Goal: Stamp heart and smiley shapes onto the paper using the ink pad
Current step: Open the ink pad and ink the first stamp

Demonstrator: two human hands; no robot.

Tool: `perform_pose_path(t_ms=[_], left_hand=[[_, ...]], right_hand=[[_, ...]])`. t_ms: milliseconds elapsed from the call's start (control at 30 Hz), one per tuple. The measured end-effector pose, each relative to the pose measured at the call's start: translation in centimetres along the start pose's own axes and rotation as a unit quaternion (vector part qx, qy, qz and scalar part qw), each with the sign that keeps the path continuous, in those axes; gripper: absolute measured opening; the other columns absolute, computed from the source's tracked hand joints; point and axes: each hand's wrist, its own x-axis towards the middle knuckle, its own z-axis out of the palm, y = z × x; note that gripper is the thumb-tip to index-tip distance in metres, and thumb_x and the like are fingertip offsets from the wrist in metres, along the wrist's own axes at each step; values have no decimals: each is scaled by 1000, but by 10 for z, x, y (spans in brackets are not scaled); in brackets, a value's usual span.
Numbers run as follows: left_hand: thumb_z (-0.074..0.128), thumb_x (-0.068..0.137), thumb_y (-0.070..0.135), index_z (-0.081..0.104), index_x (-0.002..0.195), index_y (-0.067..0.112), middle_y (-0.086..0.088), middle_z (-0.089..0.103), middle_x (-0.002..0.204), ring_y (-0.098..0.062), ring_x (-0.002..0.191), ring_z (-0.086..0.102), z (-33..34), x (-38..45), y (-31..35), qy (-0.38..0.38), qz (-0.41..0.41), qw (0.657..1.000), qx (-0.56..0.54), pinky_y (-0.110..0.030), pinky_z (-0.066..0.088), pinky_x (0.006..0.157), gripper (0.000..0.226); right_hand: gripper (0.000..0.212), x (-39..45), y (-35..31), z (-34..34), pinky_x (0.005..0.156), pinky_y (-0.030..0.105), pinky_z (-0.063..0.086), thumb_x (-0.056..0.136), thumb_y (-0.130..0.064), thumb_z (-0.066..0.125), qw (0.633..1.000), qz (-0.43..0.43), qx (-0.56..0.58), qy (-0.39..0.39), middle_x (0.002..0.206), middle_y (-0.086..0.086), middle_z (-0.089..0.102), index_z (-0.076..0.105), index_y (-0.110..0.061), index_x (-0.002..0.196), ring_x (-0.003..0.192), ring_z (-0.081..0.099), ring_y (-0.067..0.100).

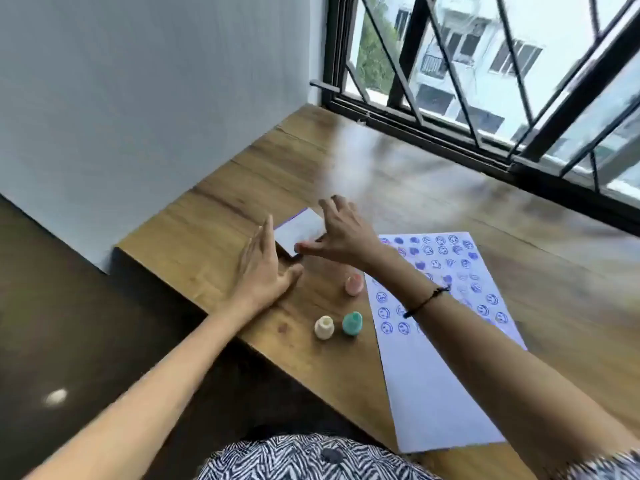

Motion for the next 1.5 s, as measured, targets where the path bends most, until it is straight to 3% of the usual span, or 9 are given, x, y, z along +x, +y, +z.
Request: perform_pose_path(t_ms=[200,500,633,733,900,1100,1267,1367,1500], left_hand=[[65,74,19,8,140,2,-22,39,139,-33,129,36,6,2,0,82,-6,996,-14,-31,20,104,89],[63,74,27,9,141,7,-18,41,137,-34,127,35,11,8,-6,100,-24,995,-11,-38,24,107,88],[61,75,31,3,141,16,-12,38,140,-30,130,31,11,7,-9,90,-23,996,-14,-39,23,110,89],[61,75,30,4,141,13,-13,38,140,-29,129,32,10,6,-9,95,-14,995,-4,-39,24,109,89],[62,75,27,8,141,7,-15,40,139,-31,127,35,7,6,-6,101,3,995,14,-39,27,108,88],[62,76,24,9,141,7,-14,39,141,-31,127,34,6,5,-4,107,7,994,16,-36,25,106,86],[63,75,26,9,141,8,-15,38,141,-32,127,33,4,4,-5,107,4,994,6,-36,23,108,87],[63,75,27,10,141,9,-16,36,143,-32,129,31,4,3,-5,103,6,995,2,-38,22,110,87],[63,75,18,28,136,4,-21,40,138,-34,127,34,2,1,-1,135,33,990,-26,-34,21,108,72]], right_hand=[[82,17,-15,29,77,38,39,60,-65,67,998,7,-61,-26,109,19,53,46,-1,107,104,46,35],[59,37,-22,8,71,33,36,67,-52,66,994,2,-69,-81,97,17,63,55,0,94,94,55,33],[42,58,-10,-42,47,22,34,75,-45,65,976,62,86,-192,69,7,56,61,-3,76,62,52,22],[31,70,12,-68,63,27,47,83,-34,57,936,122,233,-236,78,9,65,64,-6,95,69,65,24],[9,82,43,-66,62,38,56,88,-7,45,895,209,361,-157,76,13,56,53,-6,83,55,66,24],[18,82,62,-38,65,42,56,81,-5,42,950,249,171,-76,88,21,55,53,-1,95,57,60,32],[32,62,47,-41,81,36,46,86,-14,48,990,111,-89,-4,114,28,59,52,2,113,106,54,40],[24,22,16,-52,81,35,41,82,-16,55,999,16,-34,10,104,20,66,60,-5,103,100,56,34],[34,-63,-30,-42,69,25,24,75,-38,67,974,-159,-78,-144,90,5,68,60,-13,99,88,50,22]])
